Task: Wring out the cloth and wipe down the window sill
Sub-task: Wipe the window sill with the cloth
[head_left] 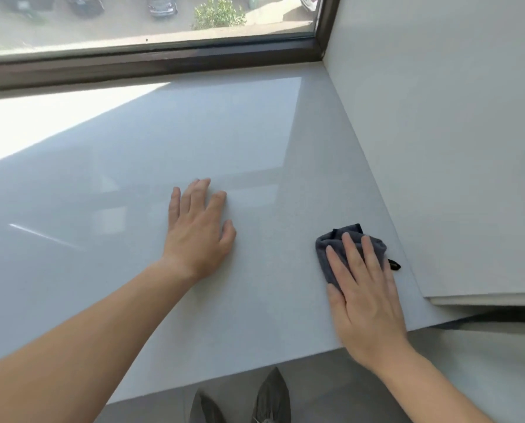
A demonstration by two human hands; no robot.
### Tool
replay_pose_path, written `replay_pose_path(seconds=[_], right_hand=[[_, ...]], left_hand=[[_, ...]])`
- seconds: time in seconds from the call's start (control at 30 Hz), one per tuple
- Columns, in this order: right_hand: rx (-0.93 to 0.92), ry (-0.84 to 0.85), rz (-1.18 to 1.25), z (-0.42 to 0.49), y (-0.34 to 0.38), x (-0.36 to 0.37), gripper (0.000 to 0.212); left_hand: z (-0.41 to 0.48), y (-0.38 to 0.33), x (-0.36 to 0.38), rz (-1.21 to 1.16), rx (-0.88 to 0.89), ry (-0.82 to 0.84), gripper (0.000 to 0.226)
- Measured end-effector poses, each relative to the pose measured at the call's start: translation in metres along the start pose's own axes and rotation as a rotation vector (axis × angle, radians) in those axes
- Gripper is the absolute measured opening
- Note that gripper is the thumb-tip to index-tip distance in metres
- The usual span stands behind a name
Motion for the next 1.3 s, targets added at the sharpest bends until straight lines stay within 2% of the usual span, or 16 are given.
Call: replay_pose_path(seconds=[0.2, 0.33, 0.6, 0.77, 0.83, 0.97, 1.03, 1.1, 1.2, 1.23, 1.3], right_hand=[[-0.136, -0.007, 0.018, 0.103, 0.033, 0.005, 0.056], [-0.138, -0.011, 0.025, 0.191, 0.048, 0.008, 0.054], [-0.116, -0.021, 0.043, 0.33, 0.059, -0.001, 0.049], [-0.25, -0.027, 0.032, 0.408, 0.055, -0.013, 0.045], [-0.233, -0.039, 0.015, 0.423, 0.037, -0.017, 0.044], [0.053, -0.078, -0.013, 0.427, -0.01, -0.023, 0.045], [0.148, -0.091, -0.032, 0.424, -0.007, -0.021, 0.048], [0.131, -0.094, -0.028, 0.422, 0.014, -0.016, 0.051], [-0.08, -0.04, -0.061, 0.419, 0.028, -0.009, 0.052], [-0.09, -0.029, -0.071, 0.42, 0.023, -0.011, 0.052], [0.007, -0.028, -0.07, 0.424, 0.004, -0.017, 0.053]], left_hand=[[0.095, 0.005, 0.0, -0.047, -0.042, -0.059, 0.048], [0.143, 0.016, 0.006, -0.018, -0.114, -0.028, 0.05], [0.151, 0.024, 0.014, 0.074, -0.141, -0.009, 0.065], [0.153, 0.022, 0.012, 0.087, -0.142, 0.006, 0.069], [0.155, 0.022, 0.011, 0.085, -0.138, 0.017, 0.07], [0.155, 0.022, 0.011, 0.095, -0.143, 0.036, 0.071], [0.155, 0.021, 0.011, 0.092, -0.143, 0.04, 0.071], [0.157, 0.022, 0.011, 0.092, -0.141, 0.034, 0.071], [0.157, 0.022, 0.012, 0.095, -0.137, 0.037, 0.071], [0.156, 0.023, 0.012, 0.092, -0.137, 0.038, 0.071], [0.156, 0.024, 0.012, 0.088, -0.139, 0.037, 0.071]])
Point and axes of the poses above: each hand's wrist, its own z-axis towards the middle knuckle, its own x-axis out of the palm, y = z × x, the point moved 2 cm from there along z, towards the middle knuckle, and after that the axes turned 4 degrees about -z, right-handed, at the moved point
